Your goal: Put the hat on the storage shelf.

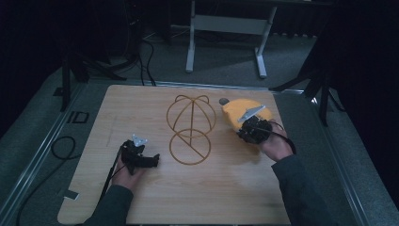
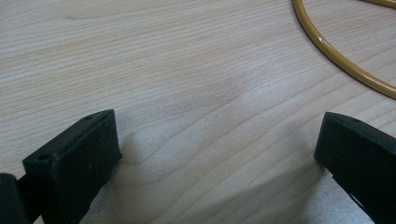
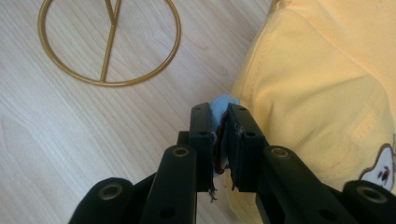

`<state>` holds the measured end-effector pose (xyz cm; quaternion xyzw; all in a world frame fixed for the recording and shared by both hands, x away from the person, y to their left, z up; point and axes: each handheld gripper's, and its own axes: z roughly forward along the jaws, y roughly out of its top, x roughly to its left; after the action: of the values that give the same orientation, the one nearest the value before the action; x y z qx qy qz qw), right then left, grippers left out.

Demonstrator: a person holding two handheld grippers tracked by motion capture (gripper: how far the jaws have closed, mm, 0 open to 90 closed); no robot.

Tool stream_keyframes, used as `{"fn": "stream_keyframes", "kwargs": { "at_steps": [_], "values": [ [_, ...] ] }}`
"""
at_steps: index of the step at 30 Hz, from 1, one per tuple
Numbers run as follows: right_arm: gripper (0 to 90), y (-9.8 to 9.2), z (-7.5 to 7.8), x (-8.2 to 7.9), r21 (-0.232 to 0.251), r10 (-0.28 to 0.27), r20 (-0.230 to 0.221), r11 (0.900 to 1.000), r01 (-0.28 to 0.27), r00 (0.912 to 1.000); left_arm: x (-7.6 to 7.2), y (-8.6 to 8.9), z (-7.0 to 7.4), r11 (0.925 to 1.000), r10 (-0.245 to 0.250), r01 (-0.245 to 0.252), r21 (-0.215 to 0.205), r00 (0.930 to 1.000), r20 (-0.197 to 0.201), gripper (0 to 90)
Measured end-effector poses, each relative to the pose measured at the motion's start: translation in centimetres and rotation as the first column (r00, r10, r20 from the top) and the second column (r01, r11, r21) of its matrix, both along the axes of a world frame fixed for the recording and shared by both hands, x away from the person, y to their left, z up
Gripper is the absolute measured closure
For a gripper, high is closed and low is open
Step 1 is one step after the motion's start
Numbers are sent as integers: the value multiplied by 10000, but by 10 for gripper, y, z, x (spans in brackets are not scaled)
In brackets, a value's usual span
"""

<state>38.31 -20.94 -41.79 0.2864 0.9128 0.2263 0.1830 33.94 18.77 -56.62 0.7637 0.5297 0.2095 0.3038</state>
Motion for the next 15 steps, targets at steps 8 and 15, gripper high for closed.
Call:
{"fn": "stream_keyframes", "kwargs": {
  "at_steps": [8, 15],
  "values": [
    [814, -5, 11, -2, -203, 120, -53, 9997, -121, 9999, 0, 0, 0, 10000, 4, -3, -4, 10000, 2, 1],
    [814, -6, 25, -4, -532, 318, -61, 9981, -321, 9995, 0, 0, 0, 10000, 5, -5, -18, 10000, -21, 1]
  ]
}}
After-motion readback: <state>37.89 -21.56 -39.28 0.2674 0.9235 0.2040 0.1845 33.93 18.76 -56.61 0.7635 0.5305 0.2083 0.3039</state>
